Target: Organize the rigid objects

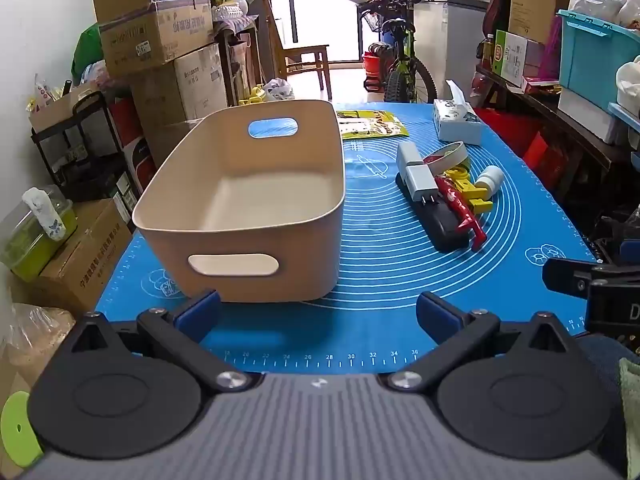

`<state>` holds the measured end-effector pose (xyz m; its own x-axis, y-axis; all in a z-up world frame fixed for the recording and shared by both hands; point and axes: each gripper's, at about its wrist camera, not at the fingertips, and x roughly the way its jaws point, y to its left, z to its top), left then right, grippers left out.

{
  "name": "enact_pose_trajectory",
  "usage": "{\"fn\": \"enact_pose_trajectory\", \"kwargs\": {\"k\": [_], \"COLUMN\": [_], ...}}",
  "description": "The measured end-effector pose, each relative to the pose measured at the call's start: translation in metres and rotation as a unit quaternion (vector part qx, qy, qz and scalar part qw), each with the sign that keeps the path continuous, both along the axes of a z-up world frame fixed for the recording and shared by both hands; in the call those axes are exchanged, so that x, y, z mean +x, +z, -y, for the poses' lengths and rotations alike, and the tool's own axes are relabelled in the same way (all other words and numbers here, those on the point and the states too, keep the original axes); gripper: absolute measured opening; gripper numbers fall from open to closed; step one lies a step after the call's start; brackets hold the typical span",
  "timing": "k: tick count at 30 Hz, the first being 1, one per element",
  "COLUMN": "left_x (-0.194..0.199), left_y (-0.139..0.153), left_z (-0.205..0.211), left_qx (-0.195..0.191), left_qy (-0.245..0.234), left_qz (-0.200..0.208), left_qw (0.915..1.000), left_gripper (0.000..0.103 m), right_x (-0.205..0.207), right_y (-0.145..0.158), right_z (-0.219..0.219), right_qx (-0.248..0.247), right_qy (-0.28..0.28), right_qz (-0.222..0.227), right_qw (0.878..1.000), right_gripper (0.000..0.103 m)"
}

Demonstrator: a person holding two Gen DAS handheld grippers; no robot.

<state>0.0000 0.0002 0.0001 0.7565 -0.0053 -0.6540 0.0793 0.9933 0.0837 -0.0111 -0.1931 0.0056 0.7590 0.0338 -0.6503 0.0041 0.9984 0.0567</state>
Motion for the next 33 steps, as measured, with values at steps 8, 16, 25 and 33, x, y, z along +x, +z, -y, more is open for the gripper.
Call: {"fn": "enact_pose_trajectory", "kwargs": {"k": [8,16,25,33], "left_x": [-0.0011,0.0005,0.0044,0.0042], "left_y": [0.0003,-0.0019,-0.0053,-0.005], "left_z": [0.0001,0.0009,-0.0016,-0.0019], "left_qx": [0.002,0.003,-0.002,-0.004], "left_qy": [0.002,0.003,0.006,0.006], "left_qz": [-0.001,-0.004,-0.013,-0.013], "left_qw": [1.0,1.0,0.9999,0.9999], "left_gripper": [0.103,0.103,0.103,0.103], "right_x": [0.0004,0.0013,0.0032,0.0022], "right_y": [-0.0004,-0.0015,-0.0024,-0.0013], "right_z": [-0.0007,-0.0013,-0.0005,-0.0008], "right_qx": [-0.001,0.0,0.001,0.001], "right_qy": [0.0,-0.001,0.0,0.001], "right_qz": [-0.001,-0.003,-0.003,-0.002], "right_qw": [1.0,1.0,1.0,1.0], "right_gripper": [0.101,0.101,0.101,0.101]}}
